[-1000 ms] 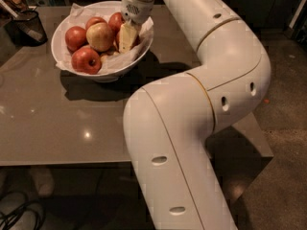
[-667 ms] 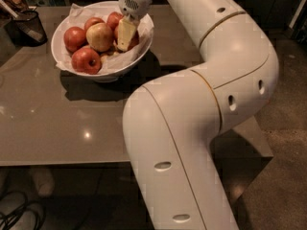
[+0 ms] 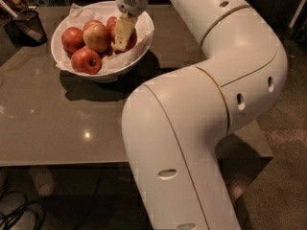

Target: Pick apple from white bowl

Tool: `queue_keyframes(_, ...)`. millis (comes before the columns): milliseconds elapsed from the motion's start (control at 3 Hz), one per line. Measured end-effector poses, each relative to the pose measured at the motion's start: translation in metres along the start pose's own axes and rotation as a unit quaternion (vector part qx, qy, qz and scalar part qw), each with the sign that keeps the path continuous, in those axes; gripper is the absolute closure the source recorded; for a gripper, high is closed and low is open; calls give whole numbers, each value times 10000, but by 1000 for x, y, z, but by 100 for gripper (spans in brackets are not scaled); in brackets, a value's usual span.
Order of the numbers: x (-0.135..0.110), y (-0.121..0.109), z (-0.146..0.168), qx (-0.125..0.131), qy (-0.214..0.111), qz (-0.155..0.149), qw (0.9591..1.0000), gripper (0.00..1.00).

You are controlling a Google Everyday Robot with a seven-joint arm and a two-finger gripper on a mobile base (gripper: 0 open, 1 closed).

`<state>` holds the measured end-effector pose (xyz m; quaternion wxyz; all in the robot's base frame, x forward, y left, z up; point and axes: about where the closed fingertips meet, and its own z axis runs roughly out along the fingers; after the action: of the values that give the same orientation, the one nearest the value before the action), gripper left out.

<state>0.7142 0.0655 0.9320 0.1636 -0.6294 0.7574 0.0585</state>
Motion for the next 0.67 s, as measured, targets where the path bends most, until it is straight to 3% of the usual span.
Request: queue_keyframes(667,0,22,-19,-180,-20,-504,9986,100)
